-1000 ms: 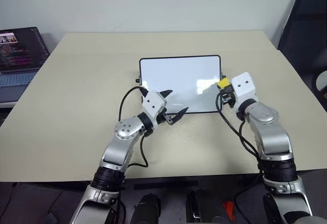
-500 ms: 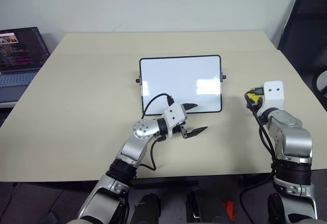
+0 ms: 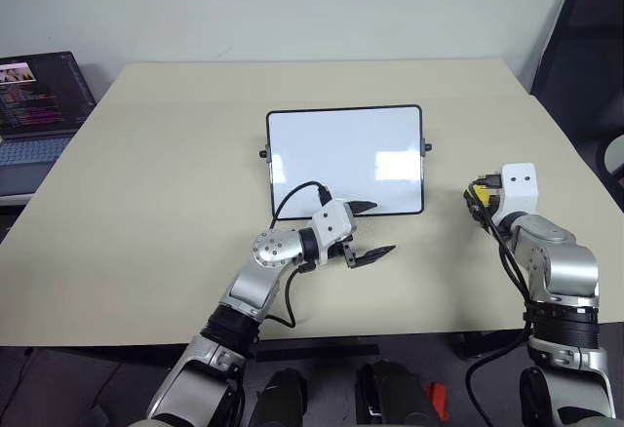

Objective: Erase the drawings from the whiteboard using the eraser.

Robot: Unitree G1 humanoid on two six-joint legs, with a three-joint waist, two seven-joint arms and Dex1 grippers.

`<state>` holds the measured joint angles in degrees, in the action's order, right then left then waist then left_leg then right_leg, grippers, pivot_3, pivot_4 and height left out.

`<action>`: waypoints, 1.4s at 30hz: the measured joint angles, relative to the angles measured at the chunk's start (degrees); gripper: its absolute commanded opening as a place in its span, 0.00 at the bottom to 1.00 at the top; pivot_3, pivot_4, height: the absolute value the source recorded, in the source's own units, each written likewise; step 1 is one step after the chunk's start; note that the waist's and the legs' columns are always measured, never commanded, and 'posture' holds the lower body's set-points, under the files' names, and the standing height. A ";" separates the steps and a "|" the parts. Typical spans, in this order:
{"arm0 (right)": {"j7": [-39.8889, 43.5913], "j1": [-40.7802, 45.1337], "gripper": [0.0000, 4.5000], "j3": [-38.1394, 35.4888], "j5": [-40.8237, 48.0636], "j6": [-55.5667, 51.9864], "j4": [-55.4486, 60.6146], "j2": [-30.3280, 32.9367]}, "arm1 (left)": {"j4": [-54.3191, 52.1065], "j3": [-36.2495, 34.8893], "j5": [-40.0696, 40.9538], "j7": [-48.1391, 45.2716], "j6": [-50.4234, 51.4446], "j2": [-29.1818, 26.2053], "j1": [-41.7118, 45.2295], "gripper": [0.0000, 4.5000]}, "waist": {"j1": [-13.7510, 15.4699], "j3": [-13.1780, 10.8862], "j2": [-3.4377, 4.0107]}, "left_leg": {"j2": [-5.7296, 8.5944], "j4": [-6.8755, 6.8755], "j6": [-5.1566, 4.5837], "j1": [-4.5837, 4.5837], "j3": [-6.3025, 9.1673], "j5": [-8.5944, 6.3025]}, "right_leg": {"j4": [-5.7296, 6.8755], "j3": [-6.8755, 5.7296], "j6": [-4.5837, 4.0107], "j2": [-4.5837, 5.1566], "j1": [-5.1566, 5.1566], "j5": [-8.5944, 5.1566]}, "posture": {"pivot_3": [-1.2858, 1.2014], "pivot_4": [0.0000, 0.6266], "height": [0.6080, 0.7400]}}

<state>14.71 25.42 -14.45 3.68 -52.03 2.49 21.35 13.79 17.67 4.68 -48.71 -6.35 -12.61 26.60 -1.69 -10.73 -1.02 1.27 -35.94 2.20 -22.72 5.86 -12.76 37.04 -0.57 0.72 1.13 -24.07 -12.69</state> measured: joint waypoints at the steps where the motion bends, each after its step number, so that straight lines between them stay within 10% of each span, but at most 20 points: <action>1: 0.01 -0.25 0.29 0.04 0.21 -0.05 -0.11 0.00 | -0.02 0.00 0.00 0.15 0.02 0.01 -0.19 1.00 | 0.01 0.00 0.00 | 0.00 0.00 0.00 0.00 0.00 0.00 | 0.00 0.00 0.00 0.00 0.00 0.00 | 0.52 0.24 1.00; 14: -1.22 -1.68 0.36 0.04 1.95 -1.04 -0.39 0.02 | -0.43 0.00 -0.26 0.58 0.05 -0.02 -0.32 1.00 | 0.00 0.00 0.00 | 0.00 -0.04 0.00 0.02 -0.01 0.00 | 0.05 0.01 0.01 0.00 0.01 0.00 | 0.52 0.24 1.00; 23: -1.90 -1.70 0.99 0.07 2.14 -1.27 -0.47 0.02 | -1.24 0.00 -0.29 0.71 0.88 0.08 -1.01 1.00 | 0.00 0.00 0.00 | 0.00 -0.04 0.00 0.02 -0.01 0.00 | 0.06 0.01 0.01 0.00 0.01 0.01 | 0.52 0.24 1.00; 42: -5.91 -7.59 0.99 0.48 2.25 3.90 16.26 -0.71 | -15.09 -16.33 -0.12 21.70 13.02 -1.90 -8.48 1.00 | 0.04 0.01 0.02 | -0.02 -0.05 0.00 0.03 -0.01 0.00 | 0.03 0.07 0.06 0.04 0.02 0.03 | 0.52 0.24 1.00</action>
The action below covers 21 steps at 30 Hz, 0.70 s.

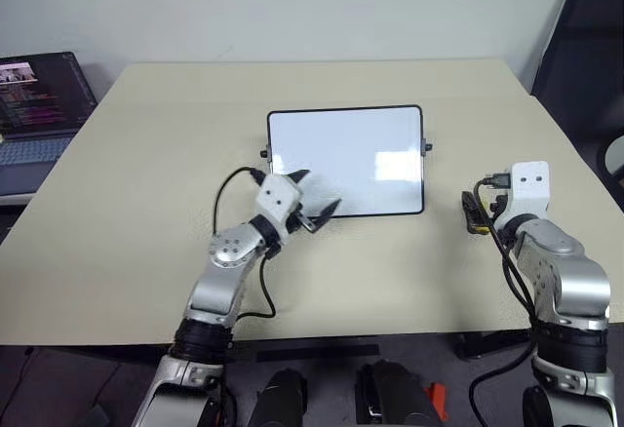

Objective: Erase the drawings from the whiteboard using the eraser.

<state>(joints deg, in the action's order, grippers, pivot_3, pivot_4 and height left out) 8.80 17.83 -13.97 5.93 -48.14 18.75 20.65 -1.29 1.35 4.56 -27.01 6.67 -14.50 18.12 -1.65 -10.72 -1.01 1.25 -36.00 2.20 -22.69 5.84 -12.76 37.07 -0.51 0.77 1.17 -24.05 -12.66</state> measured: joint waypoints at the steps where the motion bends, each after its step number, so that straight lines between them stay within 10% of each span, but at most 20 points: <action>1: -0.02 -0.79 0.99 0.08 -0.14 1.63 0.98 -0.08 | -1.16 -1.10 -0.01 1.73 1.08 0.35 -0.86 1.00 | 0.01 0.00 0.00 | 0.00 -0.02 0.00 0.00 0.01 0.00 | 0.01 -0.01 0.01 0.01 0.01 0.00 | 0.52 0.24 1.00; 21: -4.23 -31.84 0.99 1.13 -3.18 34.82 3.31 -12.15 | -14.33 -9.77 -1.63 14.48 2.16 0.30 -29.71 1.00 | 0.05 0.01 0.00 | -0.94 -0.03 0.22 0.73 -0.38 -0.14 | -0.21 0.10 -0.56 0.08 0.55 -0.34 | 0.52 0.24 1.00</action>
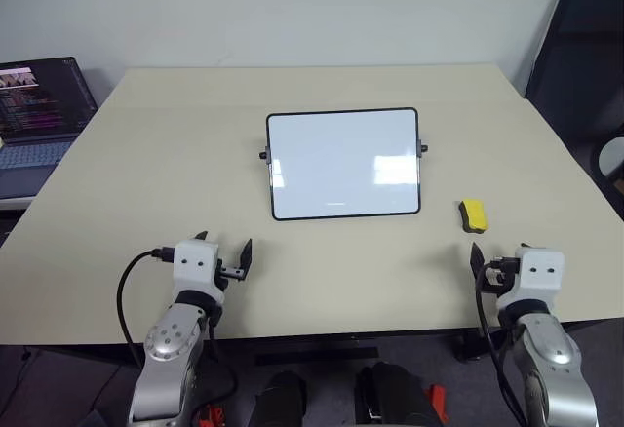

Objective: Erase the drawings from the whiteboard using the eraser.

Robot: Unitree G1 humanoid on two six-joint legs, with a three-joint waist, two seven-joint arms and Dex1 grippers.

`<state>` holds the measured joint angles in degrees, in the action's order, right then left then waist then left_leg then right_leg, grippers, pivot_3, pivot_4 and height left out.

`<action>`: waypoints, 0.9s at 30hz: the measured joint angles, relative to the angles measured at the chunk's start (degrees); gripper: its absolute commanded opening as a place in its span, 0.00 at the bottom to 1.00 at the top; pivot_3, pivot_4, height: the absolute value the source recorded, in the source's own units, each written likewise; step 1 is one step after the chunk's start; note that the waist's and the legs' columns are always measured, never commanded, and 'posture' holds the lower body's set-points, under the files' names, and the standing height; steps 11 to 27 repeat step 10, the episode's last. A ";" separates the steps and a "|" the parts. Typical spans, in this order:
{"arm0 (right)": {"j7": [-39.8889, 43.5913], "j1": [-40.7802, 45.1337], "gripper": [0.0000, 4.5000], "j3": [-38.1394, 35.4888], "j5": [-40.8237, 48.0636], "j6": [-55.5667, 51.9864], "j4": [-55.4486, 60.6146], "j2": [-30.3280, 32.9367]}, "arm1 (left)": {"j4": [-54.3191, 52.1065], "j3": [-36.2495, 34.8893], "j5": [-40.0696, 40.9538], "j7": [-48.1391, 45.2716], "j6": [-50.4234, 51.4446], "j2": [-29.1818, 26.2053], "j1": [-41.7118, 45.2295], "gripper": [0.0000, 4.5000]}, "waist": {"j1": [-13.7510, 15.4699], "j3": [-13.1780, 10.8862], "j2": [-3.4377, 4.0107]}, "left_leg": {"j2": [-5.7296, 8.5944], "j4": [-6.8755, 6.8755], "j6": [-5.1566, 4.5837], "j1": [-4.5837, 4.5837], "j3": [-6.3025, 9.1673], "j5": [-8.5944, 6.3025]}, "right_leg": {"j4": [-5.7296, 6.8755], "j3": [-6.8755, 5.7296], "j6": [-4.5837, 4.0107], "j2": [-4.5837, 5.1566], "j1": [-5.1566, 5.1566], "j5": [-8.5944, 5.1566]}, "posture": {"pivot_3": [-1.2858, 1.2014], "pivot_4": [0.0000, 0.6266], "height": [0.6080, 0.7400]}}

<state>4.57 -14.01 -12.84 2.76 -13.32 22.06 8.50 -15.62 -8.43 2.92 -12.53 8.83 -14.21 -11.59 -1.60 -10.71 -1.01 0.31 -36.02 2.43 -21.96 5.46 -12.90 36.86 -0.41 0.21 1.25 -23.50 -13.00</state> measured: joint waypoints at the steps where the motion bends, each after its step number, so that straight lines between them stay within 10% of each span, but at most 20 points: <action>1: -0.27 -0.63 0.99 0.95 -0.42 0.41 0.35 -0.44 | -0.03 -0.36 0.00 -0.04 -0.07 -0.20 -1.16 1.00 | -0.08 0.00 0.00 | -0.03 0.02 0.14 0.01 0.00 -0.09 | 0.01 -0.01 -0.03 -0.01 -0.02 -0.02 | 0.52 0.24 1.00; 27: -1.06 -0.30 0.99 5.23 -1.90 -0.24 0.91 -1.32 | -6.46 -1.16 0.22 0.45 1.56 -0.69 -7.77 1.00 | -0.04 -0.01 -0.01 | -0.05 0.01 0.28 -0.05 -0.12 -0.17 | -0.09 0.01 -0.06 0.04 -0.05 -0.04 | 0.52 0.24 1.00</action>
